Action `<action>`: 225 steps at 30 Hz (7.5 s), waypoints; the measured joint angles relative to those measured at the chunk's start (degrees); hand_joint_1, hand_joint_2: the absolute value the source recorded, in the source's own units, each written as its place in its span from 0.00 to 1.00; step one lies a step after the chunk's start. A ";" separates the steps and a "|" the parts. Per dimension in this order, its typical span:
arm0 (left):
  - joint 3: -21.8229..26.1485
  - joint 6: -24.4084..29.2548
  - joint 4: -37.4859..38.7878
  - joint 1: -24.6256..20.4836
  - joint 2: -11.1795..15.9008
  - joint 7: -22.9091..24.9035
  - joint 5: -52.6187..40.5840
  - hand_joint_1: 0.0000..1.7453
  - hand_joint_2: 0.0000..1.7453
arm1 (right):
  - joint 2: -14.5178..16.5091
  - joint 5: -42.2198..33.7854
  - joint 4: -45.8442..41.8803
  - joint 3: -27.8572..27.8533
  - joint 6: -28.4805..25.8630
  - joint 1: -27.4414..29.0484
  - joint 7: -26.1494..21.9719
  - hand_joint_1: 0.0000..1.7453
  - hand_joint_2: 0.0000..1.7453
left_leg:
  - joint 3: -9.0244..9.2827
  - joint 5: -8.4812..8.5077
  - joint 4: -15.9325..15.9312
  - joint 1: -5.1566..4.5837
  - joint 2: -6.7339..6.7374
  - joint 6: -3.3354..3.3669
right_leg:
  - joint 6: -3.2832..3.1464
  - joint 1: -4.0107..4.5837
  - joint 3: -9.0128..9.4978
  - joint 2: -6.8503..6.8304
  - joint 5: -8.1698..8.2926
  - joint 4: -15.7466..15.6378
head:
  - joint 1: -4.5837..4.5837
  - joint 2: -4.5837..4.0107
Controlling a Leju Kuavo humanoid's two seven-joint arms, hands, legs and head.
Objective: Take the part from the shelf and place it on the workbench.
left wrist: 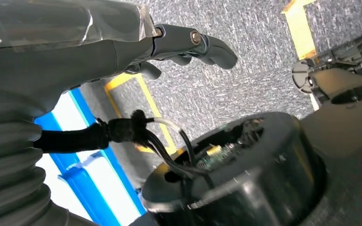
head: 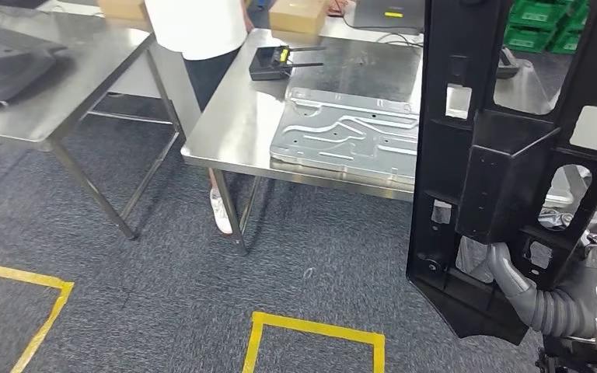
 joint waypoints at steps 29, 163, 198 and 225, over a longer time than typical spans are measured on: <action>0.02 0.86 -0.02 -0.08 -0.06 -0.18 -0.51 0.00 1.00 | 0.08 4.69 -0.09 0.21 -0.28 0.07 2.03 1.00 1.00 | -3.24 0.31 1.35 -0.75 2.67 0.04 | -1.18 0.80 8.92 -0.49 0.99 -8.81 | -0.10 0.00; -5.21 3.45 -0.31 -0.38 -1.96 -3.60 -11.84 0.00 0.00 | 24.39 48.52 65.73 68.29 48.54 -80.82 -1.11 0.00 0.00 | -3.21 0.60 1.96 -1.99 0.44 0.01 | -2.72 0.28 5.62 -1.48 6.84 -13.47 | 0.01 0.00; -4.24 -6.85 -0.42 0.80 -1.07 0.60 -6.74 0.00 0.00 | 4.57 13.68 36.88 45.42 28.63 -72.36 15.38 0.00 0.00 | -9.48 -2.71 11.04 -1.30 0.70 -1.75 | -1.94 -1.05 8.31 -0.55 6.09 -14.82 | -0.02 0.00; -3.00 -2.58 -0.48 -0.24 -1.01 2.28 -6.31 0.00 0.00 | -7.32 20.52 16.78 29.01 23.83 -42.74 14.62 0.00 0.00 | -4.93 3.85 1.88 -1.05 1.00 -0.59 | -1.39 0.16 10.93 -1.23 4.79 -14.44 | -0.01 0.00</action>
